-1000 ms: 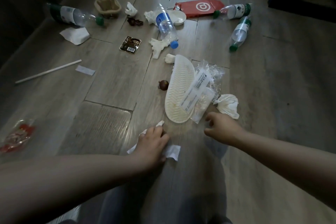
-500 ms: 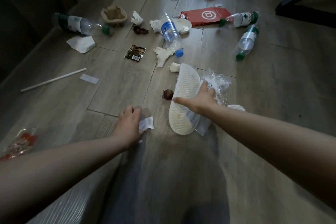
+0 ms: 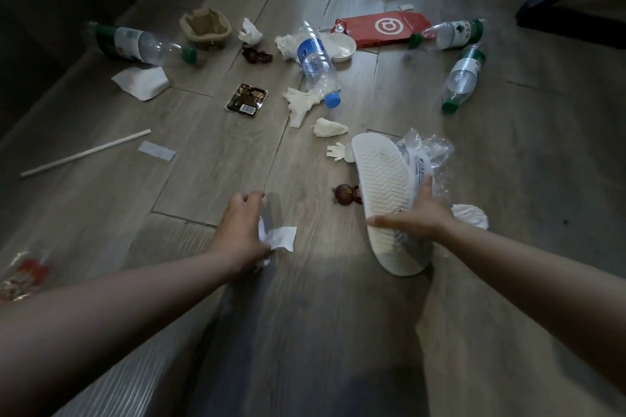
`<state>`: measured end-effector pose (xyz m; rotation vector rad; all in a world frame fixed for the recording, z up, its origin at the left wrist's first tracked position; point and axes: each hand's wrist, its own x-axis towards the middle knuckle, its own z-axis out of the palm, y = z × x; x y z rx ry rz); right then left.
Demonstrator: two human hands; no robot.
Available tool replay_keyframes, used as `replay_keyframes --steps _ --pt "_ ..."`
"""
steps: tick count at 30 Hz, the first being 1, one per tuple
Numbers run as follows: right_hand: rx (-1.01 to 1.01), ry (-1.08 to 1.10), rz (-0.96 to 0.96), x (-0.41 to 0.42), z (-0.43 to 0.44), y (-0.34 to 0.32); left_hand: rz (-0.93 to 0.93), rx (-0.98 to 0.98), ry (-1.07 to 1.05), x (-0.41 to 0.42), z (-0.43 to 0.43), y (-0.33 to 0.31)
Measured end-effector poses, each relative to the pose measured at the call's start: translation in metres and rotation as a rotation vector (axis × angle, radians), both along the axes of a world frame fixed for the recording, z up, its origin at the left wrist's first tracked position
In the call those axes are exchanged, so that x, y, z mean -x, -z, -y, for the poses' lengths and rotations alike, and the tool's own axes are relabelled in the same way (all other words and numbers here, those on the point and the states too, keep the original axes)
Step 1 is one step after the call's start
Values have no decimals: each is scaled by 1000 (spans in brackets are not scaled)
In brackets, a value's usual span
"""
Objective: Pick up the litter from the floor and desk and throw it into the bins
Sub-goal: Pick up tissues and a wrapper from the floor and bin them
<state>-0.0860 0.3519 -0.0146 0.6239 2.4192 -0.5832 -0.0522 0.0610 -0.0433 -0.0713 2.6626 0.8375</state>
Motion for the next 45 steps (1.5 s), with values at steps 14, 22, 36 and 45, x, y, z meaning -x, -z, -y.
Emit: replay_keyframes --steps 14,22,36,45 --pt "-24 -47 -94 -7 24 -3 14 23 41 -3 -13 -1" --pt "-36 -58 -163 -19 19 -4 51 -4 33 -4 -15 1" --pt "198 174 -394 -48 -31 -40 -165 -247 135 41 -96 -21" --pt "202 202 -362 -60 -53 -24 -188 -5 330 73 -115 7"
